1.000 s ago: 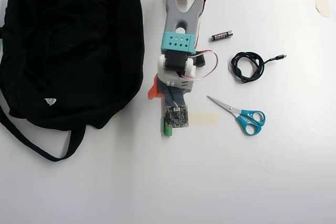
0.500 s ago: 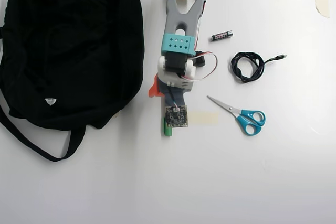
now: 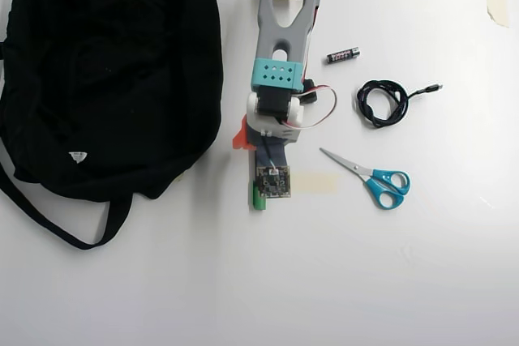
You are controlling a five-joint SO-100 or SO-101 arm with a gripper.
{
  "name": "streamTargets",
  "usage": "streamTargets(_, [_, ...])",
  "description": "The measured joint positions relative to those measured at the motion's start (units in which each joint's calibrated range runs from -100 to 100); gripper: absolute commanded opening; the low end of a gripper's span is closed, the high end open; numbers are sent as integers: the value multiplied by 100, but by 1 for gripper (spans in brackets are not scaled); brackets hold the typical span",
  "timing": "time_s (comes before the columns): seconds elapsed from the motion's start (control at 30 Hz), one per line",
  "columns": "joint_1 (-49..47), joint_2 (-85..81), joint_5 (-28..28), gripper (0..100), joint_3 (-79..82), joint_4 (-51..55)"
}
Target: Put the green marker into the black bag
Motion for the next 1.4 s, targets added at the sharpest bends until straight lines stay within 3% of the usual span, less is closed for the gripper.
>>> streamTargets(1.4, [-37, 307, -137, 31, -165, 0])
